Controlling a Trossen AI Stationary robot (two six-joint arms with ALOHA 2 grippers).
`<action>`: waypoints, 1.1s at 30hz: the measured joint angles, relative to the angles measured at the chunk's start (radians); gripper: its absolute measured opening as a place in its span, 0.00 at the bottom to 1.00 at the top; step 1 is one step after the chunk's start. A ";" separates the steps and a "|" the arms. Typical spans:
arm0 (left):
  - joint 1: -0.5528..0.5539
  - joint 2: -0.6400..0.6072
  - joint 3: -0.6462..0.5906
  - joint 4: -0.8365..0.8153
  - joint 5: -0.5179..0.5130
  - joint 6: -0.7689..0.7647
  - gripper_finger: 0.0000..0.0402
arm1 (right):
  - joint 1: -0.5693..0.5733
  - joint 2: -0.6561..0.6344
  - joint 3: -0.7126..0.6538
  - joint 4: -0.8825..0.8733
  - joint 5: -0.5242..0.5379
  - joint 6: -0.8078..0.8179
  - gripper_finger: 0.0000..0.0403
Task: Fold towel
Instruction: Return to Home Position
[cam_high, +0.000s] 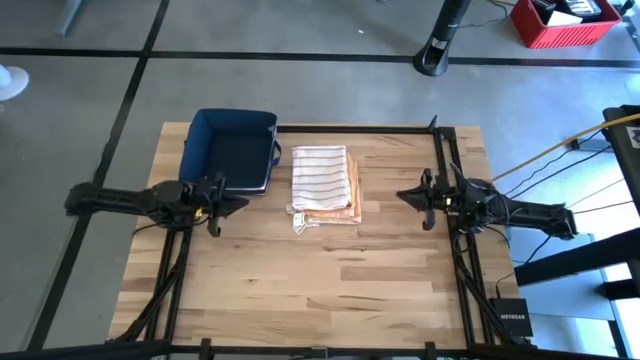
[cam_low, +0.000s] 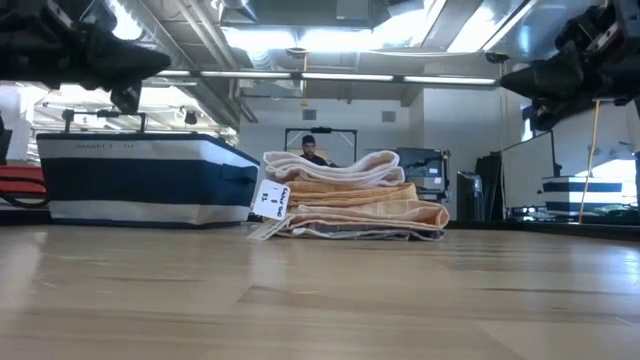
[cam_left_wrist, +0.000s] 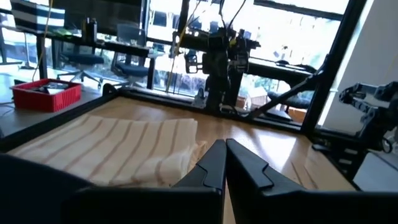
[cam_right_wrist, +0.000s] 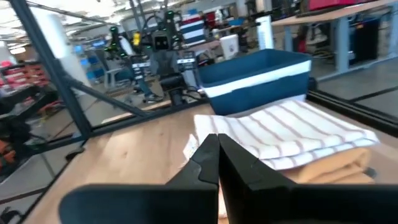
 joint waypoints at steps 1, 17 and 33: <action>0.000 -0.029 0.000 -0.034 -0.001 0.000 0.00 | 0.000 -0.024 0.000 -0.022 0.014 -0.004 0.01; 0.000 -0.152 0.000 -0.245 -0.068 -0.056 0.01 | -0.001 -0.063 -0.053 -0.025 -0.042 -0.092 0.01; 0.000 -0.144 0.001 -0.249 -0.069 -0.072 0.01 | -0.001 -0.048 -0.052 -0.032 -0.001 -0.104 0.01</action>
